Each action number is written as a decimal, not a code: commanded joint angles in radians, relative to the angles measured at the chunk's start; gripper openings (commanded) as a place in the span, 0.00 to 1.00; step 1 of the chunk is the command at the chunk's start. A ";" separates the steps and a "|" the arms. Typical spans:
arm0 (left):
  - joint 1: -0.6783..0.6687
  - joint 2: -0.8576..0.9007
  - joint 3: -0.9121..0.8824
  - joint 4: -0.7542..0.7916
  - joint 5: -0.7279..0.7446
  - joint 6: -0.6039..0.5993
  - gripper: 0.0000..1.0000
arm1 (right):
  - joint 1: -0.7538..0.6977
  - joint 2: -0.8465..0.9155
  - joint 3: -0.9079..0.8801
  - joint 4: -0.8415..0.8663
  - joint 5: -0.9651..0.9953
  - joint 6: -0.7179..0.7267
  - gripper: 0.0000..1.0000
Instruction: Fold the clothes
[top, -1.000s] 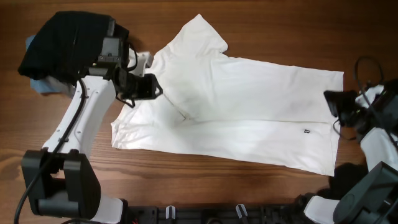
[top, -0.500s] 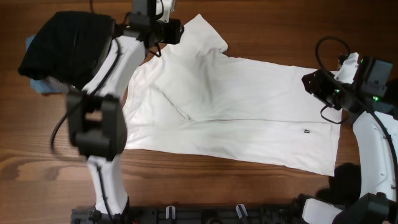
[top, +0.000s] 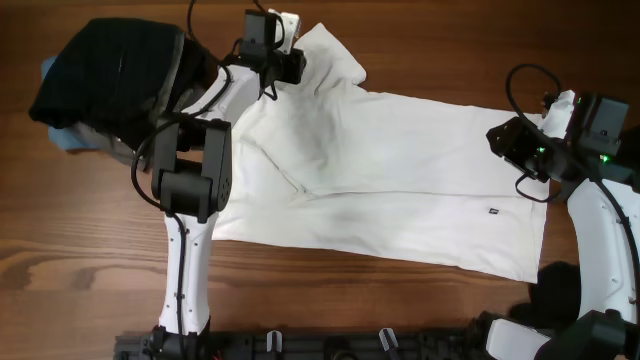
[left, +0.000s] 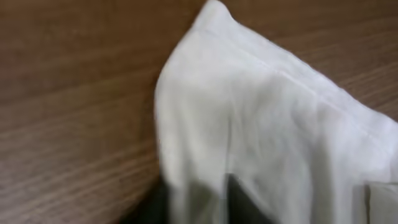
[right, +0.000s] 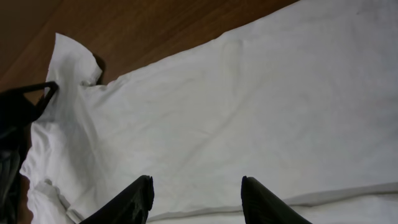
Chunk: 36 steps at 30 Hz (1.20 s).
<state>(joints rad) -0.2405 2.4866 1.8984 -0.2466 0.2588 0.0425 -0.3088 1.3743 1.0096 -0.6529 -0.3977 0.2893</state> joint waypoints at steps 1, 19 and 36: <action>-0.012 0.005 0.008 -0.053 0.013 -0.012 0.04 | 0.003 0.003 0.013 0.001 0.077 -0.002 0.50; 0.035 -0.251 0.008 -0.309 -0.007 -0.055 0.04 | -0.176 0.425 0.014 0.572 0.398 -0.028 0.60; 0.035 -0.260 0.008 -0.350 -0.027 -0.054 0.04 | -0.164 0.601 0.014 0.756 0.164 0.004 0.04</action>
<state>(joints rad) -0.2047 2.2669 1.9045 -0.5976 0.2581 -0.0055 -0.4633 2.0048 1.0264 0.1368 -0.1970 0.2329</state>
